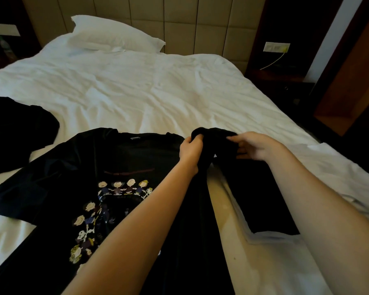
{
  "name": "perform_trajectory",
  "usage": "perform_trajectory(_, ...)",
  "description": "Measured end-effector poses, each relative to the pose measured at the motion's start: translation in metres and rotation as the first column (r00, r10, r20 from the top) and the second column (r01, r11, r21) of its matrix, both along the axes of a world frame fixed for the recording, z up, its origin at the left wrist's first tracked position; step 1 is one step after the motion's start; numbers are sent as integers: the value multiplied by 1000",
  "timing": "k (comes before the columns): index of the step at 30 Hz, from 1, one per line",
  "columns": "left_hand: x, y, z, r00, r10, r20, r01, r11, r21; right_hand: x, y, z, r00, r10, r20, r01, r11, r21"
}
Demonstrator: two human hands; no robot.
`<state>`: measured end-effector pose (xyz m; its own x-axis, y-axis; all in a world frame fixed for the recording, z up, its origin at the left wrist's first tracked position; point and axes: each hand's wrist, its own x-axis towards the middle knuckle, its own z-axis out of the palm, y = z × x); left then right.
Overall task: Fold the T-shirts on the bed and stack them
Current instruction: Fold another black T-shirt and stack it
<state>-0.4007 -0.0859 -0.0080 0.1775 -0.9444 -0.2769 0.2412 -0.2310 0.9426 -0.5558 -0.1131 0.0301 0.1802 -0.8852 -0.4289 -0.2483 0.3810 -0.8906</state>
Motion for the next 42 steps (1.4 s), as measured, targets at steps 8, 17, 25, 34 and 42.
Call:
perform_trajectory(8,-36,19,5,612,-101,784,390,901,-189,-35,-19,25,847,-491,-203,418,851,-318)
perform_trajectory(17,-71,30,-19,290,-250,924,744,666,-53,-61,-10,3,521,-361,-774,211,933,-293)
perform_trajectory(25,-90,34,-14,672,-186,717,494,834,-247,-80,-11,2,624,-601,-499,452,799,-397)
perform_trajectory(34,-83,35,-12,298,-408,863,764,645,41,-52,-3,-13,266,-605,-751,51,786,-615)
perform_trajectory(42,29,54,16,544,-169,822,414,906,-89,31,19,-1,431,-481,-763,-140,800,-584)
